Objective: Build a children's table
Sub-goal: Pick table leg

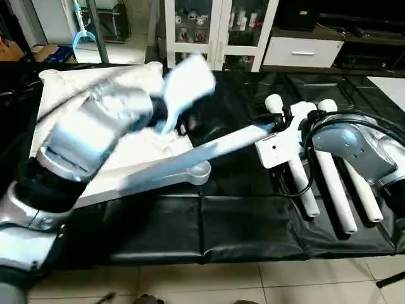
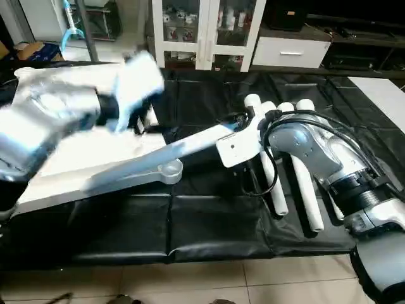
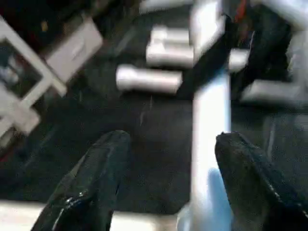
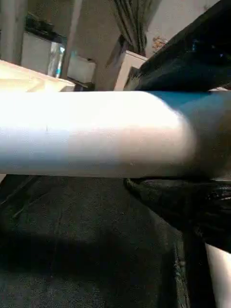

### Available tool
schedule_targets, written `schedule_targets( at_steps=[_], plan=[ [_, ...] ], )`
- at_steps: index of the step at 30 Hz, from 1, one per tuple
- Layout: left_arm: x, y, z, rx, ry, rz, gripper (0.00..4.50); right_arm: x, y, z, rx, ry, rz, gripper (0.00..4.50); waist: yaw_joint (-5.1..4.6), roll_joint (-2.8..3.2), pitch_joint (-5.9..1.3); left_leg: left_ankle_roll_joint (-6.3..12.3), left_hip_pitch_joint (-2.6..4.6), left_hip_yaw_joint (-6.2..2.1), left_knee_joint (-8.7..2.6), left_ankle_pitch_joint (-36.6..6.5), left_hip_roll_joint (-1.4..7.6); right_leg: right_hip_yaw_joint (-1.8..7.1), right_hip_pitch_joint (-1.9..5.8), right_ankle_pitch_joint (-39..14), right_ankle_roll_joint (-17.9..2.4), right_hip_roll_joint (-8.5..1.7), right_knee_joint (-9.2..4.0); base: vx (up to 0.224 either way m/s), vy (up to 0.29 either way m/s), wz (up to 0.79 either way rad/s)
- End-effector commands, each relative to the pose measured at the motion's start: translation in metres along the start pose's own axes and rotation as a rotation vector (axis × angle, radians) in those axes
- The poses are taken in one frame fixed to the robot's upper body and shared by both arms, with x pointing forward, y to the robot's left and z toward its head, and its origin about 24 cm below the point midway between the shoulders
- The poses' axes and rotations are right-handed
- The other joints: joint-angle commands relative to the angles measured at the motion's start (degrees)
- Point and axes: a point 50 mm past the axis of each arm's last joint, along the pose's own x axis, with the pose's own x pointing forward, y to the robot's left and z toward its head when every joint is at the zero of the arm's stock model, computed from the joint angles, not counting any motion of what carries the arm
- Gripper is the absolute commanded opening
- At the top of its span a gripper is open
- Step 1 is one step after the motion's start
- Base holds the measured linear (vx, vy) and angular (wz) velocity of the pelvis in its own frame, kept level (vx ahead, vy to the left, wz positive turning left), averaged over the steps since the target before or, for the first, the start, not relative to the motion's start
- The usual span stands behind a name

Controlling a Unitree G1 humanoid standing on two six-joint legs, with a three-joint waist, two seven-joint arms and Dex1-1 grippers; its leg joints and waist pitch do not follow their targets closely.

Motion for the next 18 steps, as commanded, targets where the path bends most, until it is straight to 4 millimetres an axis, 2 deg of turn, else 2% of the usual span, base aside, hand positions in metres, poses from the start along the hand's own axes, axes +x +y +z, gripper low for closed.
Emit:
schedule_targets(
  at_steps=[1, 2, 3, 4, 6, 7, 8, 9, 10, 11, 12, 13, 14, 15, 17, 18],
  plan=[
    [-0.008, 0.01, 0.01, -0.071, -0.082, 0.036, 3.19, -0.004, 0.002, -0.009, 0.065, 0.038, -0.033, 1.84, 0.02, 0.06, -4.32, -0.07, 1.06, -0.22, -3.5, -11.4, 1.43, 2.22, 3.06, -6.8, -14.9, -3.15, -3.57, 0.0, 0.0, 0.0],
    [-0.012, 0.016, 0.015, -0.118, -0.154, 0.083, 3.19, -0.004, 0.003, -0.011, 0.112, 0.05, -0.068, 1.84, 0.06, 0.12, -4.38, -0.09, 1.13, -0.27, -3.48, -11.3, 1.45, 2.21, 3.09, -6.8, -14.8, -3.16, -3.55, 0.0, 0.0, 0.0],
    [-0.014, 0.02, 0.018, -0.145, -0.199, 0.116, 3.19, -0.004, 0.004, -0.013, 0.143, 0.057, -0.091, 1.84, 0.04, -0.01, -4.33, 0.06, 1.06, -0.14, -3.46, -11.3, 1.38, 2.29, 3.08, -6.7, -14.8, -3.13, -3.69, 0.0, 0.0, 0.0],
    [-0.018, 0.027, 0.021, -0.204, -0.252, 0.172, 3.19, -0.005, 0.003, -0.016, 0.197, 0.068, -0.135, 1.84, 0.0, -0.26, -4.57, 0.24, 0.96, -0.27, -3.46, -10.7, 1.4, 2.13, 3.23, -6.1, -14.7, -3.04, -3.47, 0.0, 0.0, 0.0],
    [-0.029, 0.041, 0.025, -0.373, -0.376, 0.282, 3.19, -0.009, 0.004, -0.022, 0.335, 0.091, -0.244, 1.84, 0.11, -0.27, -4.55, 0.66, 1.13, -0.17, -3.32, -10.5, 1.32, 2.21, 3.25, -5.5, -14.9, -3.11, -3.61, 0.0, 0.0, 0.0],
    [-0.033, 0.044, 0.026, -0.427, -0.412, 0.296, 3.19, -0.011, 0.005, -0.024, 0.378, 0.101, -0.275, 1.84, 0.1, -0.49, -4.69, 1.13, 1.06, -0.22, -3.31, -9.9, 1.32, 2.11, 3.24, -4.7, -14.9, -3.02, -3.55, 0.0, 0.0, 0.0],
    [-0.033, 0.044, 0.026, -0.427, -0.412, 0.296, 3.48, -0.011, 0.005, -0.024, 0.378, 0.101, -0.275, 1.84, 0.13, -0.53, -4.67, 1.37, 1.1, -0.17, -3.28, -9.7, 1.26, 2.1, 3.26, -4.6, -14.8, -2.95, -3.54, 0.0, 0.0, 0.0],
    [-0.039, 0.046, 0.029, -0.465, -0.496, 0.317, 3.55, -0.012, 0.009, -0.026, 0.441, 0.116, -0.319, 1.84, 0.17, -0.45, -4.7, 1.7, 1.11, -0.27, -3.3, -9.7, 1.34, 2.0, 3.14, -5.4, -14.6, -3.03, -3.54, 0.0, 0.0, 0.0],
    [-0.039, 0.046, 0.029, -0.465, -0.496, 0.317, 3.55, -0.012, 0.009, -0.026, 0.441, 0.116, -0.319, 1.84, 0.23, -0.51, -4.46, 1.72, 1.06, -0.19, -3.36, -9.9, 1.29, 2.08, 3.13, -6.2, -14.5, -3.14, -3.82, 0.0, 0.0, 0.0],
    [-0.044, 0.042, 0.032, -0.475, -0.575, 0.324, 3.58, -0.013, 0.016, -0.026, 0.527, 0.137, -0.39, 1.84, 0.28, -0.49, -4.56, 1.71, 1.07, -0.24, -3.33, -9.8, 1.32, 2.04, 3.16, -6.3, -14.3, -3.14, -3.71, 0.0, 0.0, 0.0],
    [-0.048, 0.038, 0.033, -0.48, -0.63, 0.329, 3.67, -0.014, 0.022, -0.027, 0.588, 0.155, -0.438, 1.84, 0.43, -1.06, -4.49, 2.02, 1.02, -0.15, -3.42, -9.1, 1.44, 2.19, 3.22, -6.0, -14.0, -3.29, -3.73, 0.0, 0.0, 0.0],
    [-0.048, 0.038, 0.033, -0.48, -0.63, 0.329, 3.67, -0.014, 0.022, -0.027, 0.588, 0.155, -0.438, 1.84, 0.56, -0.77, -4.69, 2.09, 0.93, -0.3, -3.49, -7.9, 1.57, 2.09, 3.22, -4.6, -14.1, -3.41, -3.49, 0.0, 0.0, 0.0],
    [-0.05, 0.036, 0.032, -0.504, -0.659, 0.354, 3.92, -0.014, 0.027, -0.025, 0.664, 0.166, -0.491, 1.84, 0.5, -0.65, -4.86, 2.13, 1.2, -0.26, -3.42, -7.8, 1.6, 1.96, 2.99, -4.1, -14.1, -3.15, -3.42, 0.0, 0.0, 0.0],
    [-0.051, 0.034, 0.024, -0.53, -0.642, 0.389, 3.96, -0.013, 0.031, -0.018, 0.745, 0.159, -0.575, 1.84, 0.38, -0.7, -4.74, 2.43, 1.05, -0.22, -3.46, -7.0, 1.62, 2.04, 2.98, -2.3, -14.3, -3.07, -3.35, 0.0, 0.0, 0.0],
    [-0.051, 0.034, 0.019, -0.542, -0.63, 0.405, 3.97, -0.013, 0.032, -0.015, 0.784, 0.151, -0.618, 1.84, 0.25, -0.77, -4.69, 2.26, 1.17, -0.24, -3.57, -8.5, 1.59, 1.93, 2.92, -4.8, -13.5, -3.1, -3.58, 0.0, 0.0, 0.0],
    [-0.051, 0.034, 0.015, -0.551, -0.622, 0.417, 4.23, -0.013, 0.032, -0.012, 0.812, 0.147, -0.647, 1.84, 0.24, -0.67, -4.61, 1.84, 1.36, -0.17, -3.6, -9.3, 1.6, 2.05, 2.72, -6.6, -12.6, -3.14, -3.86, 0.0, 0.0, 0.0]
  ],
)
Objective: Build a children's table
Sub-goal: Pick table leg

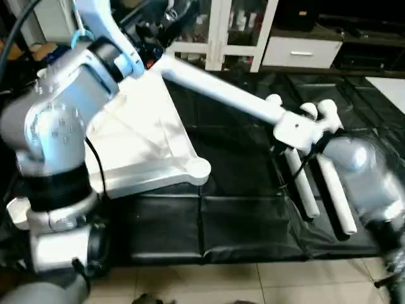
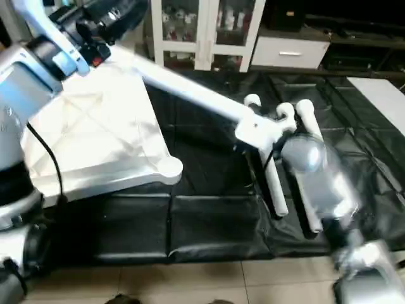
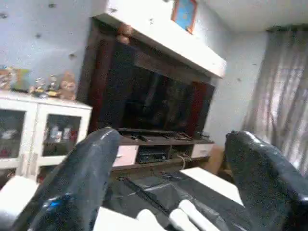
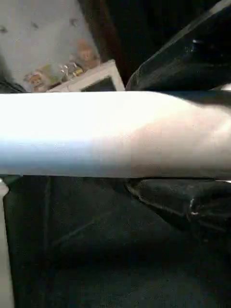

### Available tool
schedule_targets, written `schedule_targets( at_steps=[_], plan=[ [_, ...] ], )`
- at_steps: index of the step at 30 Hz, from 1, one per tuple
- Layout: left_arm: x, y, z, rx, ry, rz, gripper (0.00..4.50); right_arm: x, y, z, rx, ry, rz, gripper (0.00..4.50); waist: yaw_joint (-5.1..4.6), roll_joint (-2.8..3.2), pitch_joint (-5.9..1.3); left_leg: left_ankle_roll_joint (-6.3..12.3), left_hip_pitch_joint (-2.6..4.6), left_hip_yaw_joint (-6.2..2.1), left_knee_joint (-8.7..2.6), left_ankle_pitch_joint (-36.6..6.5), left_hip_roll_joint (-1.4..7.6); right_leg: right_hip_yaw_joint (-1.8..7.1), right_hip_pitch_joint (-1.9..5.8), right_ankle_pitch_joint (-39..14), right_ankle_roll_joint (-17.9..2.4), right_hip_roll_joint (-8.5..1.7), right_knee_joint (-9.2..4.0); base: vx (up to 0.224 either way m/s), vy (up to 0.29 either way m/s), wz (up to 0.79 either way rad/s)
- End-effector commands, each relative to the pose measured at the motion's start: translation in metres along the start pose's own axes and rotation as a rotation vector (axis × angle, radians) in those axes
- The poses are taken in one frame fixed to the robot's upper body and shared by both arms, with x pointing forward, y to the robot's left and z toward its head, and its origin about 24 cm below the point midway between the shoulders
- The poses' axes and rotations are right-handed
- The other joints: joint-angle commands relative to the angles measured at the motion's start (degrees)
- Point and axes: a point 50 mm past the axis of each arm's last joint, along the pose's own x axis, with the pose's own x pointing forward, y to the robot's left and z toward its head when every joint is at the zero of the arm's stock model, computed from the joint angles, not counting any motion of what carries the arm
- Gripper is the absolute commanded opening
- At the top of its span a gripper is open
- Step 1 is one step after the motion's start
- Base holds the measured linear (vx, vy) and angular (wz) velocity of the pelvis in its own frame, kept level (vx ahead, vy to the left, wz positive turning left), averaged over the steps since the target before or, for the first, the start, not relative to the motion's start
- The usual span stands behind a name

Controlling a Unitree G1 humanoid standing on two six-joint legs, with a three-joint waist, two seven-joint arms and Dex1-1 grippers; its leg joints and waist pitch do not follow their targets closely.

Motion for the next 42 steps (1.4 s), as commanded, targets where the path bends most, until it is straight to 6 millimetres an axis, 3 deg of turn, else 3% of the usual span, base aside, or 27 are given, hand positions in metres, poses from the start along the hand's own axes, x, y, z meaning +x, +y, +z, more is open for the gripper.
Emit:
schedule_targets(
  at_steps=[1, 5, 6, 7, 8, 11, 12, 13, 17, 22, 30, 38, 42],
  plan=[
    [-0.007, 0.009, -0.009, -0.03, -0.005, 0.081, 4.23, -0.008, -0.014, 0.012, 0.145, -0.061, -0.189, 1.84, -0.11, -0.38, -4.42, 0.96, 1.29, -0.32, -3.86, -9.8, 1.51, 1.98, 2.74, -8.3, -11.8, -3.03, -3.84, 0.0, 0.0, 0.0],
    [-0.008, 0.016, -0.017, -0.089, -0.019, 0.132, 4.48, -0.011, -0.01, 0.022, 0.267, -0.134, -0.243, 1.83, -0.25, -0.18, -4.39, -0.3, 1.79, -0.34, -3.97, -11.9, 1.48, 2.08, 2.22, -11.0, -9.3, -3.01, -4.24, 0.0, 0.0, 0.0],
    [-0.006, 0.017, -0.024, -0.136, -0.009, 0.166, 4.5, -0.013, -0.007, 0.03, 0.32, -0.178, -0.251, 1.83, -0.27, -0.17, -4.34, -0.59, 1.6, -0.46, -4.1, -12.3, 1.44, 2.0, 2.32, -11.6, -8.8, -2.99, -4.3, 0.0, 0.0, 0.0],
    [-0.004, 0.017, -0.031, -0.186, 0.007, 0.184, 4.5, -0.015, -0.005, 0.037, 0.35, -0.219, -0.259, 1.83, -0.12, 0.5, -4.17, -0.92, 1.82, -0.5, -4.2, -13.1, 1.52, 2.07, 2.02, -12.0, -8.5, -3.08, -4.49, 0.0, 0.0, 0.0],
    [-0.002, 0.016, -0.036, -0.22, 0.016, 0.202, 4.5, -0.017, -0.002, 0.043, 0.377, -0.241, -0.257, 1.83, -0.35, 0.04, -4.25, -0.94, 1.61, -0.52, -4.24, -13.5, 1.43, 2.04, 2.2, -11.8, -8.2, -2.93, -4.54, 0.0, 0.0, 0.0],
    [0.002, 0.011, -0.042, -0.283, 0.017, 0.192, 4.5, -0.019, 0.005, 0.055, 0.371, -0.299, -0.206, 1.83, -0.13, 0.07, -4.34, -0.96, 1.51, -0.64, -4.3, -13.1, 1.41, 2.03, 2.27, -11.4, -7.7, -3.04, -4.63, 0.0, 0.0, 0.0],
    [0.004, 0.007, -0.04, -0.303, -0.002, 0.166, 4.5, -0.02, 0.011, 0.059, 0.356, -0.297, -0.165, 1.83, -0.15, 0.35, -4.39, -1.03, 1.31, -0.77, -4.37, -12.7, 1.35, 2.01, 2.47, -10.8, -7.9, -3.08, -4.44, 0.0, 0.0, 0.0],
    [0.007, -0.002, -0.035, -0.327, -0.025, 0.103, 4.5, -0.021, 0.016, 0.06, 0.338, -0.294, -0.133, 1.83, -0.21, 0.09, -4.39, -0.91, 1.28, -0.65, -4.27, -12.5, 1.35, 2.09, 2.42, -10.1, -8.0, -3.06, -4.52, 0.0, 0.0, 0.0],
    [0.011, -0.014, -0.028, -0.363, -0.059, 0.002, 4.5, -0.021, 0.022, 0.061, 0.311, -0.285, -0.091, 1.83, -0.19, 0.1, -4.35, -0.85, 1.25, -0.64, -4.24, -12.5, 1.33, 2.11, 2.44, -10.2, -8.7, -3.13, -4.48, 0.0, 0.0, 0.0],
    [0.01, -0.029, -0.02, -0.396, -0.094, -0.139, 4.5, -0.022, 0.027, 0.063, 0.285, -0.27, -0.037, 1.83, -0.37, 0.21, -4.1, -1.23, 1.38, -0.67, -4.35, -14.2, 1.33, 2.13, 2.22, -12.9, -7.8, -2.99, -4.82, 0.0, 0.0, 0.0],
    [0.002, -0.042, -0.031, -0.259, -0.008, -0.234, 4.5, -0.023, 0.026, 0.065, 0.31, -0.254, -0.024, 1.83, -0.42, 0.29, -4.0, -1.57, 1.38, -0.75, -4.48, -14.3, 1.45, 2.21, 2.16, -14.1, -6.8, -3.04, -4.88, 0.0, 0.0, 0.0],
    [0.005, -0.03, -0.036, -0.241, 0.015, -0.143, 4.5, -0.026, 0.031, 0.07, 0.263, -0.266, 0.05, 1.83, -0.48, 0.24, -4.01, -2.38, 1.36, -0.72, -4.51, -14.5, 1.4, 2.32, 2.26, -13.5, -6.7, -3.05, -4.81, 0.0, 0.0, 0.0],
    [0.007, -0.021, -0.031, -0.273, -0.026, -0.101, 4.14, -0.026, 0.036, 0.07, 0.25, -0.26, 0.082, 1.83, -0.44, 0.17, -4.06, -2.3, 1.34, -0.75, -4.49, -14.2, 1.45, 2.32, 2.3, -13.5, -7.0, -3.13, -4.81, 0.0, 0.0, 0.0]
  ],
)
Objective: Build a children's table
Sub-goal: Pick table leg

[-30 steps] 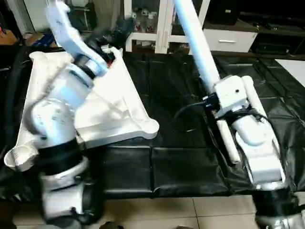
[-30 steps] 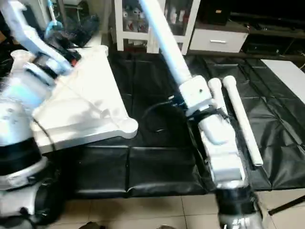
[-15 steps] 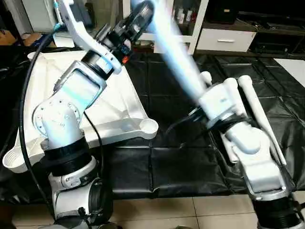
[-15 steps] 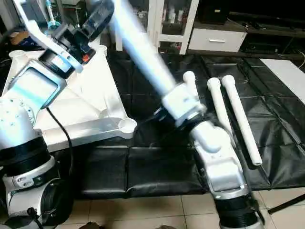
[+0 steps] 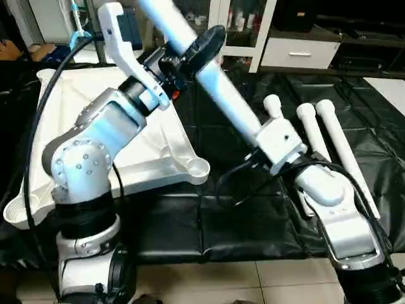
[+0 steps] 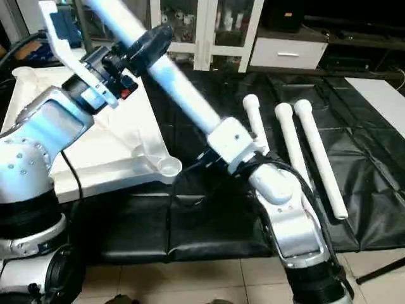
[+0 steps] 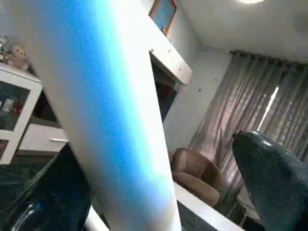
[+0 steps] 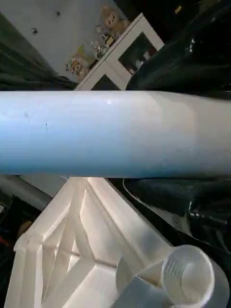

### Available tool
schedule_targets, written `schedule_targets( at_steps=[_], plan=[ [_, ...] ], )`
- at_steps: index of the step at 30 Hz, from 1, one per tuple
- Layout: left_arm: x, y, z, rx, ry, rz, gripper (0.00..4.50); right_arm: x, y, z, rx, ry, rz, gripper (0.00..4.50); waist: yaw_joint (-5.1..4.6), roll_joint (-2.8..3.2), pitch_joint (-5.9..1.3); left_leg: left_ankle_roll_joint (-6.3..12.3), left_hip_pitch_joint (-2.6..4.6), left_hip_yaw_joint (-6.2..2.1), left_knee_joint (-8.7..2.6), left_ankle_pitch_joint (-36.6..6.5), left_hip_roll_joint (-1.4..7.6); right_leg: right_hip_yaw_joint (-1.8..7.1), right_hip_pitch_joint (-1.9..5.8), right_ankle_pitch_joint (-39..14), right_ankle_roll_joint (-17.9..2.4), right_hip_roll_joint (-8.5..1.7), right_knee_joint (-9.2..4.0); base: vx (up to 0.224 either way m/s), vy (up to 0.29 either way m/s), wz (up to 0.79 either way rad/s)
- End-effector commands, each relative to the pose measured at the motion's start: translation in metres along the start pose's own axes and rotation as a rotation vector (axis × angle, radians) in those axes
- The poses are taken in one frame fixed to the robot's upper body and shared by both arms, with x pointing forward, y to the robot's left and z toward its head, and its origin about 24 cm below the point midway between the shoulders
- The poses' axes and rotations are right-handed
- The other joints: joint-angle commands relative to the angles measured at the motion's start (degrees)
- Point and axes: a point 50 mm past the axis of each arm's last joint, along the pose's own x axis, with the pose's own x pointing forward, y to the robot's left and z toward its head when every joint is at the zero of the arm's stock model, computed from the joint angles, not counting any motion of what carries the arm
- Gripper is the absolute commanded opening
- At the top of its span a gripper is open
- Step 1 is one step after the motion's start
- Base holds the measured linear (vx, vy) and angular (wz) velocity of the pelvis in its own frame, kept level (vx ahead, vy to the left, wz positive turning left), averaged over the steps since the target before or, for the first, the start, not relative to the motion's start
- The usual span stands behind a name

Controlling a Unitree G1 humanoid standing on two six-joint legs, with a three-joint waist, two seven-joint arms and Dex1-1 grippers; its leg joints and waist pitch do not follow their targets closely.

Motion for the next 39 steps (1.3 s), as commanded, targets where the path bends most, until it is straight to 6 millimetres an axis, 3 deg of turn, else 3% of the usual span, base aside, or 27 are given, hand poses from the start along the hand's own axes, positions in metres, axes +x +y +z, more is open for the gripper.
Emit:
schedule_targets(
  at_steps=[1, 7, 15, 28, 38, 39],
  plan=[
    [0.003, 0.001, 0.006, -0.01, -0.029, 0.002, 4.08, -0.003, 0.001, 0.002, -0.023, 0.005, 0.02, 1.83, -0.11, 0.29, -4.02, -2.3, 1.37, -0.67, -4.52, -14.1, 1.49, 2.24, 2.21, -13.3, -7.6, -3.09, -4.65, 0.0, 0.0, 0.0],
    [0.002, -0.002, 0.009, -0.071, -0.047, -0.023, 3.44, -0.002, 0.0, 0.002, -0.037, 0.01, 0.014, 1.83, -0.02, 0.16, -4.07, -2.15, 1.33, -0.57, -4.43, -13.5, 1.52, 2.25, 2.29, -11.8, -8.6, -3.13, -4.44, 0.0, 0.0, 0.0],
    [0.001, 0.001, 0.009, -0.08, -0.045, -0.007, 2.89, -0.001, -0.002, 0.001, -0.045, 0.01, 0.011, 1.83, -0.04, 0.11, -3.98, -2.15, 1.34, -0.61, -4.46, -14.0, 1.5, 2.25, 2.17, -14.0, -7.4, -3.12, -4.67, 0.0, 0.0, 0.0],
    [0.002, 0.006, 0.012, -0.104, -0.056, 0.042, 1.87, 0.0, -0.003, 0.002, -0.05, 0.011, 0.004, 1.83, -0.04, 0.25, -4.02, -2.35, 1.44, -0.62, -4.45, -14.1, 1.51, 2.23, 2.14, -13.4, -7.6, -3.09, -4.6, 0.0, 0.0, 0.0],
    [0.009, 0.002, 0.024, -0.012, -0.065, 0.073, 1.61, 0.002, -0.003, 0.004, -0.031, -0.005, 0.012, 1.83, -0.01, 0.24, -4.06, -2.38, 1.4, -0.66, -4.45, -13.6, 1.51, 2.21, 2.17, -13.3, -7.3, -3.09, -4.54, 0.0, 0.0, 0.0],
    [0.01, 0.002, 0.024, 0.0, -0.061, 0.07, 1.59, 0.002, -0.003, 0.004, -0.021, -0.007, 0.017, 2.53, 0.0, 0.24, -4.03, -2.42, 1.4, -0.63, -4.44, -13.7, 1.48, 2.23, 2.17, -13.2, -7.4, -3.09, -4.55, 0.0, 0.0, 0.0]
  ],
)
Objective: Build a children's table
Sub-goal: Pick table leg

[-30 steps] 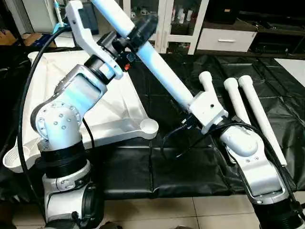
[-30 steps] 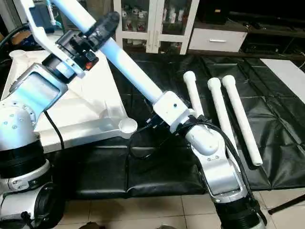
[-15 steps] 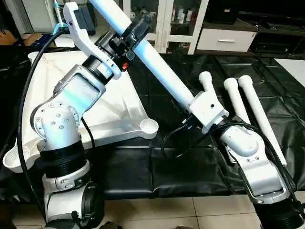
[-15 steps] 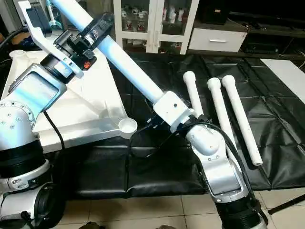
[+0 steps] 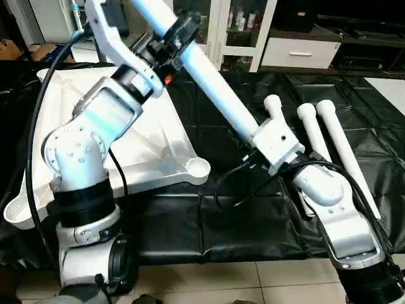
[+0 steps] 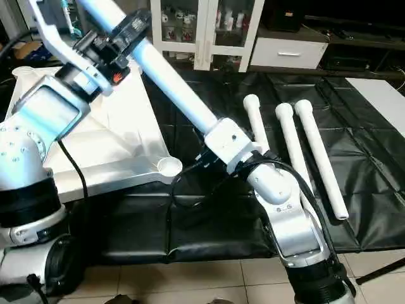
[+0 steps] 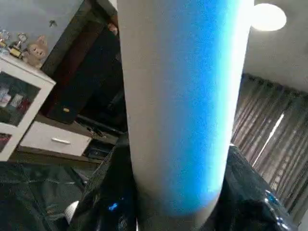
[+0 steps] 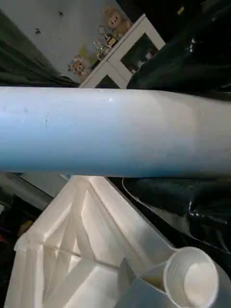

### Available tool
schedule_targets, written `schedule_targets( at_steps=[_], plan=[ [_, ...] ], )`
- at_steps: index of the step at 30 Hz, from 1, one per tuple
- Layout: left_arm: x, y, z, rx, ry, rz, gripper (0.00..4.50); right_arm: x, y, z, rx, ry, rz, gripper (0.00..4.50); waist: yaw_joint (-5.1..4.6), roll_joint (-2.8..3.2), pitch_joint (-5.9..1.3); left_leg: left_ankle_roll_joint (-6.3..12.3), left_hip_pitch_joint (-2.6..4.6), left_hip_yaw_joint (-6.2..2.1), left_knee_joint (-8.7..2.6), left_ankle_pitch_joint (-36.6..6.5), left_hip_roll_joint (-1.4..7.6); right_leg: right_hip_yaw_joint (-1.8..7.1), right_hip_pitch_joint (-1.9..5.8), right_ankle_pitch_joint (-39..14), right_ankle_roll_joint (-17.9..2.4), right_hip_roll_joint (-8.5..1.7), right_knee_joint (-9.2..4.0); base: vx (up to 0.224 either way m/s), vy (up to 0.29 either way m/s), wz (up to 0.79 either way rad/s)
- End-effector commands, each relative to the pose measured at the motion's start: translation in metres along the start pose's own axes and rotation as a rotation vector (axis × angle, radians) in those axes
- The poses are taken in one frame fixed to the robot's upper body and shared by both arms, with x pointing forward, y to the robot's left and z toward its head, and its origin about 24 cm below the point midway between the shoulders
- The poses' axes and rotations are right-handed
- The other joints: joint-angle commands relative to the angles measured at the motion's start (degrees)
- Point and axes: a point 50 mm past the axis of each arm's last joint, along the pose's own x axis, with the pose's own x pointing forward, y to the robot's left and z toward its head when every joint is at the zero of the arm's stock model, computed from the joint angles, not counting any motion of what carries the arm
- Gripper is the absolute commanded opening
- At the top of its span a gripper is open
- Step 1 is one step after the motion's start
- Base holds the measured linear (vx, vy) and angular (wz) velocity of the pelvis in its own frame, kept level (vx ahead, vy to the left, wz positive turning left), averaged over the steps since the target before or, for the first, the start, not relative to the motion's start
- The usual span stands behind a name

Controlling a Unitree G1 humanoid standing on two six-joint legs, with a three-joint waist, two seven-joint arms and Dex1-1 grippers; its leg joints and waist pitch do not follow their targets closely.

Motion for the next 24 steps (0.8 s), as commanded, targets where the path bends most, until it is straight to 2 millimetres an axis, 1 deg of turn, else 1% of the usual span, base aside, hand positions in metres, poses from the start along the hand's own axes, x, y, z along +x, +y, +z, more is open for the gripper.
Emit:
schedule_targets(
  at_steps=[1, 2, 5, 7, 9, 10, 11, 12, 14, 15, 17, 18, 19, 20, 21, 22, 23, 24],
  plan=[
    [0.004, -0.006, 0.009, 0.099, -0.013, 0.004, 1.59, 0.001, -0.001, 0.002, 0.011, -0.005, 0.032, 2.53, -0.08, 0.23, -4.07, -2.29, 1.39, -0.64, -4.4, -13.5, 1.47, 2.23, 2.24, -13.0, -7.3, -3.1, -4.49, 0.0, 0.0, 0.0],
    [0.004, -0.007, 0.009, 0.106, -0.012, 0.003, 1.59, 0.001, 0.0, 0.003, 0.025, -0.009, 0.043, 2.53, -0.07, 0.22, -4.06, -2.2, 1.32, -0.65, -4.44, -13.5, 1.47, 2.22, 2.29, -13.0, -7.3, -3.1, -4.49, 0.0, 0.0, 0.0],
    [0.006, -0.008, 0.009, 0.101, -0.011, 0.016, 1.59, 0.001, 0.0, 0.006, 0.073, -0.019, 0.079, 2.92, -0.08, 0.15, -4.04, -2.05, 1.31, -0.6, -4.36, -13.2, 1.5, 2.26, 2.37, -12.8, -7.5, -3.19, -4.52, 0.0, 0.0, 0.0],
    [0.008, -0.007, 0.009, 0.106, -0.004, 0.035, 1.59, 0.001, 0.0, 0.009, 0.093, -0.023, 0.114, 3.02, -0.01, 0.24, -4.08, -1.99, 1.43, -0.62, -4.37, -13.0, 1.58, 2.23, 2.3, -12.3, -8.0, -3.15, -4.46, 0.0, 0.0, 0.0],
    [0.009, -0.007, 0.009, 0.107, -0.003, 0.049, 1.59, 0.001, 0.0, 0.01, 0.09, -0.023, 0.128, 3.08, -0.01, 0.2, -4.07, -2.03, 1.36, -0.65, -4.41, -13.0, 1.58, 2.2, 2.36, -12.0, -8.3, -3.11, -4.4, 0.0, 0.0, 0.0],
    [0.01, -0.007, 0.009, 0.108, -0.001, 0.055, 1.59, 0.002, -0.001, 0.011, 0.086, -0.021, 0.132, 3.28, 0.0, 0.15, -4.07, -2.13, 1.31, -0.64, -4.38, -12.7, 1.58, 2.23, 2.36, -12.1, -8.3, -3.18, -4.41, 0.0, 0.0, 0.0],
    [0.01, -0.006, 0.009, 0.108, 0.001, 0.059, 1.59, 0.002, -0.001, 0.011, 0.082, -0.02, 0.134, 3.38, 0.01, 0.19, -4.09, -2.24, 1.29, -0.67, -4.39, -12.5, 1.56, 2.21, 2.44, -12.0, -8.4, -3.18, -4.33, 0.0, 0.0, 0.0],
    [0.011, -0.005, 0.009, 0.108, 0.003, 0.071, 1.59, 0.004, -0.002, 0.013, 0.057, -0.01, 0.136, 3.38, 0.06, 0.12, -4.14, -2.23, 1.36, -0.6, -4.29, -12.1, 1.58, 2.26, 2.38, -11.6, -8.4, -3.24, -4.38, 0.0, 0.0, 0.0],
    [0.012, -0.006, 0.008, 0.123, 0.01, 0.068, 1.59, 0.007, -0.004, 0.014, 0.042, 0.012, 0.129, 3.63, 0.08, 0.24, -4.11, -2.33, 1.32, -0.62, -4.33, -11.8, 1.49, 2.23, 2.44, -11.6, -8.4, -3.18, -4.33, 0.0, 0.0, 0.0],
    [0.011, -0.006, 0.008, 0.136, 0.016, 0.062, 1.59, 0.009, -0.004, 0.015, 0.053, 0.024, 0.128, 3.63, 0.02, 0.2, -4.14, -2.35, 1.31, -0.64, -4.33, -11.8, 1.5, 2.21, 2.47, -11.8, -8.5, -3.2, -4.33, 0.0, 0.0, 0.0],
    [0.011, -0.007, 0.007, 0.143, 0.02, 0.051, 1.59, 0.011, -0.004, 0.016, 0.081, 0.028, 0.132, 3.83, 0.02, 0.21, -4.05, -2.37, 1.39, -0.63, -4.35, -12.1, 1.51, 2.25, 2.37, -12.4, -8.3, -3.17, -4.4, 0.0, 0.0, 0.0],
    [0.011, -0.009, 0.006, 0.144, 0.024, 0.033, 1.59, 0.012, -0.006, 0.018, 0.133, 0.027, 0.142, 3.93, 0.04, 0.18, -4.12, -2.41, 1.35, -0.64, -4.34, -11.7, 1.56, 2.28, 2.37, -12.0, -8.3, -3.28, -4.33, 0.0, 0.0, 0.0],
    [0.011, -0.011, 0.005, 0.146, 0.031, 0.012, 1.59, 0.012, -0.009, 0.02, 0.167, 0.026, 0.151, 4.03, 0.02, 0.31, -4.21, -2.17, 1.5, -0.7, -4.34, -11.8, 1.53, 2.23, 2.44, -11.6, -8.7, -3.23, -4.21, 0.0, 0.0, 0.0],
    [0.011, -0.014, 0.004, 0.15, 0.038, -0.007, 1.59, 0.012, -0.017, 0.019, 0.206, 0.032, 0.163, 4.12, 0.03, 0.17, -4.16, -2.23, 1.48, -0.65, -4.36, -11.7, 1.6, 2.22, 2.4, -11.0, -8.9, -3.21, -4.25, 0.0, 0.0, 0.0],
    [0.011, -0.014, 0.004, 0.15, 0.038, -0.007, 1.59, 0.012, -0.017, 0.019, 0.206, 0.032, 0.163, 4.12, 0.13, 0.29, -4.16, -2.35, 1.55, -0.68, -4.36, -11.9, 1.67, 2.22, 2.36, -10.9, -9.0, -3.23, -4.16, 0.0, 0.0, 0.0],
    [0.011, -0.014, 0.004, 0.15, 0.039, -0.004, 1.59, 0.012, -0.023, 0.017, 0.206, 0.049, 0.17, 4.2, 0.17, 0.28, -4.16, -2.44, 1.56, -0.62, -4.35, -11.7, 1.66, 2.23, 2.37, -10.3, -9.2, -3.2, -4.13, 0.0, 0.0, 0.0],
    [0.011, -0.014, 0.004, 0.15, 0.039, -0.003, 1.59, 0.011, -0.024, 0.016, 0.204, 0.057, 0.173, 4.34, 0.31, 0.29, -4.17, -2.55, 1.55, -0.6, -4.32, -11.6, 1.68, 2.24, 2.42, -10.2, -9.2, -3.25, -4.17, 0.0, 0.0, 0.0],
    [0.011, -0.014, 0.004, 0.151, 0.039, -0.002, 1.59, 0.011, -0.024, 0.015, 0.198, 0.066, 0.183, 4.34, 0.42, 0.25, -4.19, -2.61, 1.52, -0.54, -4.29, -10.8, 1.63, 2.27, 2.46, -9.6, -9.2, -3.23, -4.1, 0.0, 0.0, 0.0]
  ],
)
